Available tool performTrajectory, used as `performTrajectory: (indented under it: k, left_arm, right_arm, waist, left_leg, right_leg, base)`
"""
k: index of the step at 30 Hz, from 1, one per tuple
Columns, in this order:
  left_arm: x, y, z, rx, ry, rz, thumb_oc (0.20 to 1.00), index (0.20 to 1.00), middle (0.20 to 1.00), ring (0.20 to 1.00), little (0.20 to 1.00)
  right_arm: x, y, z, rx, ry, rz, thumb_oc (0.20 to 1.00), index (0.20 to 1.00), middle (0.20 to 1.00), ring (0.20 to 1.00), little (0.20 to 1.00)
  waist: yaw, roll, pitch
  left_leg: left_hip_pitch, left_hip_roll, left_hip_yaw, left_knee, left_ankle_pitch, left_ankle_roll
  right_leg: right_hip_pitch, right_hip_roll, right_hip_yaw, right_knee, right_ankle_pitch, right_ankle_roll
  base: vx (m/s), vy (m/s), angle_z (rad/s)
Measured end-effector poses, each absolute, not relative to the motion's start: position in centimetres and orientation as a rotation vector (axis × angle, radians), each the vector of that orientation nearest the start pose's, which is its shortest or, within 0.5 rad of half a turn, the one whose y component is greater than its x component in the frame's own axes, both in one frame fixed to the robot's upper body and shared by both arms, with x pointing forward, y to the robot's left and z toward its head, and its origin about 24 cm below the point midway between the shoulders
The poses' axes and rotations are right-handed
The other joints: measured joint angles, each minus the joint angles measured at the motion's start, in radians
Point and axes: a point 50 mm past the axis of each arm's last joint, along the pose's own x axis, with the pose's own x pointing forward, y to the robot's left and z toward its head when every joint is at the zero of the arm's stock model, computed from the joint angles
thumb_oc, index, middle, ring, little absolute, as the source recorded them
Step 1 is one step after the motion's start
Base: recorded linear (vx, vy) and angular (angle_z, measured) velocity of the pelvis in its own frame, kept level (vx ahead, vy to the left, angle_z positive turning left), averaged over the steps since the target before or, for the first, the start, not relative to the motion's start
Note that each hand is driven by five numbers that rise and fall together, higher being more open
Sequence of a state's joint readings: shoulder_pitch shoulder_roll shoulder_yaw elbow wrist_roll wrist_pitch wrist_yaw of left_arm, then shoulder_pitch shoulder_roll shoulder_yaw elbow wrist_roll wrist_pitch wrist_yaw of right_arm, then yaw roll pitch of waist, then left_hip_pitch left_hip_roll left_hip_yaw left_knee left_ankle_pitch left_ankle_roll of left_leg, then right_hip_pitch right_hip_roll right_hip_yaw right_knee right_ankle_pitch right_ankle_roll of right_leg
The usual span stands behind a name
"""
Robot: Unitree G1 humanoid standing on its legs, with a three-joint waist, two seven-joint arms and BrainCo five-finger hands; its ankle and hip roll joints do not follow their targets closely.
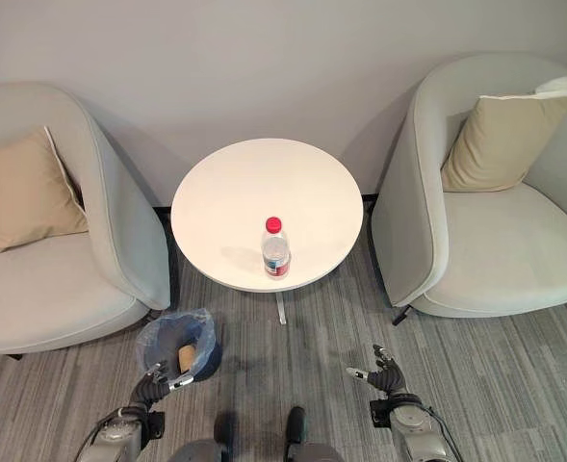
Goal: Gather garbage on tea table into small bin, then transfer packed bag to large trash can.
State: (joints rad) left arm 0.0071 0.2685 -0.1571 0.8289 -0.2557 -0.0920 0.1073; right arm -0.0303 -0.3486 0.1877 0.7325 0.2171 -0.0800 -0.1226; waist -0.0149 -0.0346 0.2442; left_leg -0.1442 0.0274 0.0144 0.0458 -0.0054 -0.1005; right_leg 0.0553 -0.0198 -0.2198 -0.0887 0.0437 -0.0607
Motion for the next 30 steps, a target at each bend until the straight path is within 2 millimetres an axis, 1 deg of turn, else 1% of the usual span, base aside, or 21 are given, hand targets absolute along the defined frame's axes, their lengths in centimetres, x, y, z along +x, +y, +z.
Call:
performTrajectory:
  k: [1, 2, 3, 4, 5, 6, 8, 9, 11, 13, 15, 17, 18, 20, 21, 22, 23, 24, 25, 28, 30]
  left_arm:
    - [17.1, 22.4, -11.5, 0.117, 0.754, 0.171, 1.000, 1.000, 1.000, 1.000, 1.000]
    - [17.2, 22.4, -11.5, 0.118, 0.753, 0.172, 1.000, 1.000, 1.000, 1.000, 1.000]
    - [16.5, 22.5, -11.8, 0.117, 0.773, 0.175, 1.000, 1.000, 1.000, 1.000, 1.000]
    - [15.9, 22.5, -12.1, 0.115, 0.791, 0.180, 1.000, 1.000, 1.000, 1.000, 1.000]
    - [15.1, 22.5, -12.5, 0.112, 0.816, 0.185, 1.000, 1.000, 1.000, 1.000, 1.000]
    - [14.4, 22.4, -12.8, 0.108, 0.836, 0.187, 1.000, 1.000, 1.000, 1.000, 1.000]
    - [14.4, 22.6, -12.7, 0.115, 0.834, 0.189, 1.000, 1.000, 1.000, 1.000, 1.000]
    - [14.6, 22.7, -12.6, 0.119, 0.830, 0.189, 1.000, 1.000, 1.000, 1.000, 1.000]
    - [15.3, 23.4, -12.1, 0.135, 0.802, 0.195, 1.000, 1.000, 1.000, 1.000, 1.000]
    - [15.8, 24.1, -11.6, 0.156, 0.784, 0.201, 1.000, 1.000, 1.000, 1.000, 1.000]
    - [16.3, 24.7, -11.2, 0.177, 0.766, 0.212, 1.000, 1.000, 1.000, 1.000, 1.000]
    - [16.2, 25.4, -11.1, 0.192, 0.766, 0.225, 1.000, 1.000, 1.000, 1.000, 1.000]
    - [15.6, 25.5, -11.3, 0.191, 0.783, 0.232, 1.000, 1.000, 1.000, 1.000, 1.000]
    - [14.6, 25.2, -11.8, 0.180, 0.809, 0.233, 1.000, 1.000, 1.000, 1.000, 1.000]
    - [14.4, 25.2, -11.9, 0.179, 0.814, 0.232, 1.000, 1.000, 1.000, 1.000, 1.000]
    - [14.3, 25.1, -12.0, 0.178, 0.817, 0.232, 1.000, 1.000, 1.000, 1.000, 1.000]
    - [14.2, 24.9, -12.0, 0.171, 0.819, 0.229, 1.000, 1.000, 1.000, 1.000, 1.000]
    - [13.6, 24.4, -12.4, 0.158, 0.835, 0.225, 1.000, 1.000, 1.000, 1.000, 1.000]
    - [13.3, 24.2, -12.6, 0.152, 0.846, 0.223, 1.000, 1.000, 1.000, 1.000, 1.000]
    - [12.6, 23.6, -13.0, 0.136, 0.864, 0.213, 1.000, 1.000, 1.000, 1.000, 1.000]
    - [12.8, 23.1, -13.0, 0.143, 0.857, 0.184, 1.000, 1.000, 1.000, 1.000, 1.000]
  right_arm:
    - [19.6, -24.0, -9.0, -0.241, 0.643, -0.146, 1.000, 1.000, 1.000, 1.000, 1.000]
    - [19.5, -24.0, -9.1, -0.241, 0.648, -0.147, 1.000, 1.000, 1.000, 1.000, 1.000]
    - [19.3, -24.0, -9.2, -0.238, 0.652, -0.148, 1.000, 1.000, 1.000, 1.000, 1.000]
    - [19.1, -24.0, -9.3, -0.238, 0.657, -0.149, 1.000, 1.000, 1.000, 1.000, 1.000]
    - [19.0, -24.2, -9.3, -0.242, 0.659, -0.151, 1.000, 1.000, 1.000, 1.000, 1.000]
    - [18.8, -24.4, -9.3, -0.246, 0.662, -0.157, 1.000, 1.000, 1.000, 1.000, 1.000]
    - [19.2, -23.7, -9.1, -0.235, 0.642, -0.136, 1.000, 1.000, 1.000, 1.000, 1.000]
    - [19.5, -23.3, -8.7, -0.233, 0.615, -0.123, 1.000, 1.000, 1.000, 1.000, 1.000]
    - [20.0, -22.7, -8.1, -0.229, 0.576, -0.103, 1.000, 1.000, 1.000, 1.000, 1.000]
    - [20.4, -22.4, -7.8, -0.224, 0.558, -0.093, 1.000, 1.000, 1.000, 1.000, 1.000]
    - [21.1, -22.3, -7.4, -0.241, 0.538, -0.086, 1.000, 1.000, 1.000, 1.000, 1.000]
    - [21.3, -22.2, -7.2, -0.251, 0.527, -0.079, 1.000, 1.000, 1.000, 1.000, 1.000]
    - [21.7, -22.1, -6.9, -0.262, 0.512, -0.072, 1.000, 1.000, 1.000, 1.000, 1.000]
    - [21.6, -22.3, -6.9, -0.287, 0.513, -0.072, 1.000, 1.000, 1.000, 1.000, 1.000]
    - [21.1, -22.4, -7.2, -0.298, 0.525, -0.072, 1.000, 1.000, 1.000, 1.000, 1.000]
    - [20.5, -22.5, -7.4, -0.309, 0.538, -0.071, 1.000, 1.000, 1.000, 1.000, 1.000]
    - [20.2, -22.8, -7.6, -0.327, 0.547, -0.069, 1.000, 1.000, 1.000, 1.000, 1.000]
    - [20.2, -23.3, -7.2, -0.378, 0.537, -0.059, 1.000, 1.000, 1.000, 1.000, 1.000]
    - [20.4, -23.6, -6.8, -0.402, 0.519, -0.054, 1.000, 1.000, 1.000, 1.000, 1.000]
    - [21.1, -24.1, -5.1, -0.521, 0.457, 0.006, 1.000, 1.000, 1.000, 1.000, 1.000]
    - [21.9, -23.7, -3.3, -0.601, 0.366, 0.077, 1.000, 1.000, 1.000, 1.000, 1.000]
  waist:
    - [-0.001, 0.007, 0.004]
    - [-0.001, 0.009, 0.005]
    - [0.002, 0.021, 0.007]
    - [0.003, 0.027, 0.005]
    - [0.006, 0.044, -0.005]
    - [0.007, 0.067, -0.014]
    - [0.012, 0.045, -0.024]
    - [0.015, 0.041, -0.026]
    - [0.016, 0.030, -0.031]
    - [0.026, 0.027, -0.033]
    - [0.023, 0.024, -0.035]
    - [0.025, 0.000, -0.044]
    - [0.025, 0.006, -0.044]
    - [0.019, 0.019, -0.052]
    - [0.013, 0.011, -0.056]
    - [0.013, 0.004, -0.063]
    - [0.012, 0.007, -0.067]
    - [0.017, 0.019, -0.079]
    - [0.017, 0.023, -0.081]
    - [0.016, 0.037, -0.088]
    - [0.016, 0.042, -0.088]
  left_leg:
    - [-0.024, -0.002, -0.001, -0.019, 0.028, -0.012]
    - [-0.045, 0.006, 0.016, -0.017, 0.053, -0.003]
    - [-0.051, 0.023, 0.053, -0.019, 0.074, 0.016]
    - [-0.023, 0.029, 0.073, -0.046, 0.083, 0.028]
    - [0.013, 0.032, 0.066, -0.059, 0.094, 0.043]
    - [0.027, 0.036, 0.062, -0.067, 0.148, 0.082]
    - [0.055, -0.013, 0.096, -0.070, 0.124, 0.110]
    - [0.066, -0.036, 0.117, -0.069, 0.122, 0.134]
    - [0.081, -0.070, 0.146, -0.073, 0.101, 0.163]
    - [0.090, -0.077, 0.163, -0.073, 0.094, 0.172]
    - [0.103, -0.078, 0.162, -0.073, 0.085, 0.184]
    - [0.125, -0.083, 0.171, -0.089, 0.070, 0.190]
    - [0.144, -0.077, 0.177, -0.109, 0.065, 0.199]
    - [0.143, -0.058, 0.184, -0.110, 0.060, 0.182]
    - [0.146, -0.058, 0.173, -0.106, 0.059, 0.173]
    - [0.148, -0.057, 0.163, -0.106, 0.061, 0.164]
    - [0.150, -0.049, 0.159, -0.106, 0.064, 0.156]
    - [0.149, -0.027, 0.161, -0.107, 0.076, 0.129]
    - [0.147, -0.017, 0.161, -0.107, 0.082, 0.122]
    - [0.154, -0.002, 0.142, -0.109, 0.094, 0.114]
    - [0.172, 0.007, 0.132, -0.118, 0.101, 0.104]
  right_leg:
    - [0.016, 0.003, -0.006, 0.000, -0.008, 0.004]
    - [0.023, 0.002, -0.006, 0.003, -0.005, 0.000]
    - [0.056, -0.001, 0.005, 0.006, -0.034, 0.021]
    - [0.080, -0.005, 0.019, 0.006, -0.053, 0.028]
    - [0.094, -0.004, 0.037, 0.013, -0.061, 0.055]
    - [0.093, -0.001, 0.050, 0.036, -0.074, 0.081]
    - [0.060, -0.065, 0.091, 0.108, -0.126, 0.117]
    - [0.048, -0.093, 0.104, 0.140, -0.144, 0.135]
    - [0.037, -0.135, 0.117, 0.177, -0.156, 0.157]
    - [0.007, -0.148, 0.136, 0.226, -0.164, 0.168]
    - [-0.023, -0.154, 0.144, 0.281, -0.191, 0.203]
    - [-0.073, -0.165, 0.150, 0.281, -0.183, 0.214]
    - [-0.103, -0.165, 0.143, 0.292, -0.173, 0.207]
    - [-0.134, -0.162, 0.138, 0.264, -0.141, 0.220]
    - [-0.128, -0.164, 0.138, 0.237, -0.099, 0.217]
    - [-0.124, -0.162, 0.141, 0.226, -0.066, 0.198]
    - [-0.119, -0.153, 0.136, 0.212, -0.061, 0.188]
    - [-0.093, -0.126, 0.133, 0.155, -0.036, 0.176]
    - [-0.083, -0.114, 0.132, 0.122, -0.018, 0.165]
    - [-0.006, -0.092, 0.108, 0.006, 0.042, 0.164]
    - [0.009, -0.079, 0.102, -0.001, 0.041, 0.156]
  base:
    - [0.18, 0.138, -0.02]
    - [0.32, 0.301, 0.00]
    - [0.32, 0.302, -0.17]
    - [0.25, 0.272, -0.35]
    - [0.15, 0.203, -0.42]
    - [0.15, 0.205, -0.39]
    - [0.10, 0.166, -0.43]
    - [0.10, 0.175, -0.41]
    - [0.06, 0.141, -0.28]
    - [0.03, 0.078, -0.32]
    - [0.04, 0.046, -0.14]
    - [0.07, -0.018, -0.22]
    - [0.05, -0.055, -0.32]
    - [0.05, -0.059, -0.09]
    - [0.06, -0.080, 0.19]
    - [0.05, -0.114, 0.26]
    - [0.05, -0.113, 0.02]
    - [0.04, -0.112, -0.09]
    - [0.04, -0.099, -0.12]
    - [0.02, -0.102, 0.11]
    - [0.01, -0.063, 0.13]
